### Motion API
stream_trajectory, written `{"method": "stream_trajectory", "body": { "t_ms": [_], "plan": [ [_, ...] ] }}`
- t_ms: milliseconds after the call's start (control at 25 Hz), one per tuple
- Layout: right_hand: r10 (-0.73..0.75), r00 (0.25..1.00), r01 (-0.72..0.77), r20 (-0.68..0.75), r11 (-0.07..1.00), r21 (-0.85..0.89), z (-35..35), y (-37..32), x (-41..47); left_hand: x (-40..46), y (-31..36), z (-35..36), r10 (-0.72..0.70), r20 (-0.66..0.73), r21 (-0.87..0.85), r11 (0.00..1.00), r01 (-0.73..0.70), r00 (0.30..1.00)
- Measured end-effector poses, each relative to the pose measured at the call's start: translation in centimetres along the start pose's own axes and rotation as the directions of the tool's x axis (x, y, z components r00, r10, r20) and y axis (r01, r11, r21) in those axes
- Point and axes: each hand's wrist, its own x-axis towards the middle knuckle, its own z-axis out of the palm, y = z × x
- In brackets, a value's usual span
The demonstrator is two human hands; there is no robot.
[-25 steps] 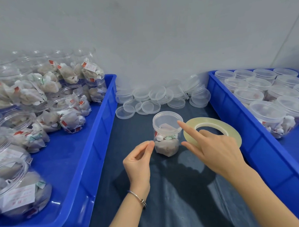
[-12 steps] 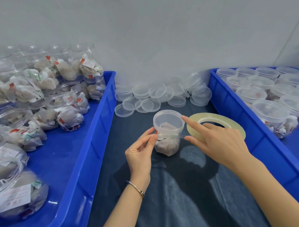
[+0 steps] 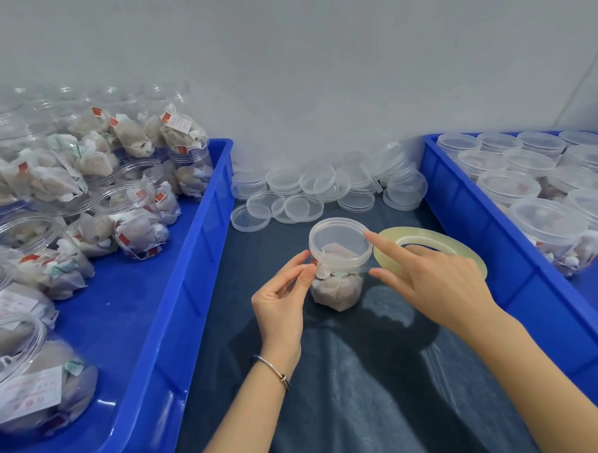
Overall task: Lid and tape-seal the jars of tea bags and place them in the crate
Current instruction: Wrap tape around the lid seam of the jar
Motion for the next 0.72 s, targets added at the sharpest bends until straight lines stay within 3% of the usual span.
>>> {"method": "stream_trajectory", "body": {
  "t_ms": [520,640,720],
  "plan": [
    [0.047,0.999,-0.047,-0.001,0.993,0.106,0.3,0.0,0.6,1.2,-0.2,0.1,0.039,-0.015,0.077,0.996,-0.038,0.999],
    [0.037,0.999,-0.036,-0.002,0.994,0.104,0.4,0.0,0.6,2.5,0.0,-0.5,0.023,0.082,0.138,0.990,-0.034,0.996],
    [0.035,0.999,-0.033,-0.010,0.993,0.112,0.5,0.1,0.6,3.4,0.1,-0.8,-0.060,0.160,0.139,0.990,0.038,0.985]
  ]
}}
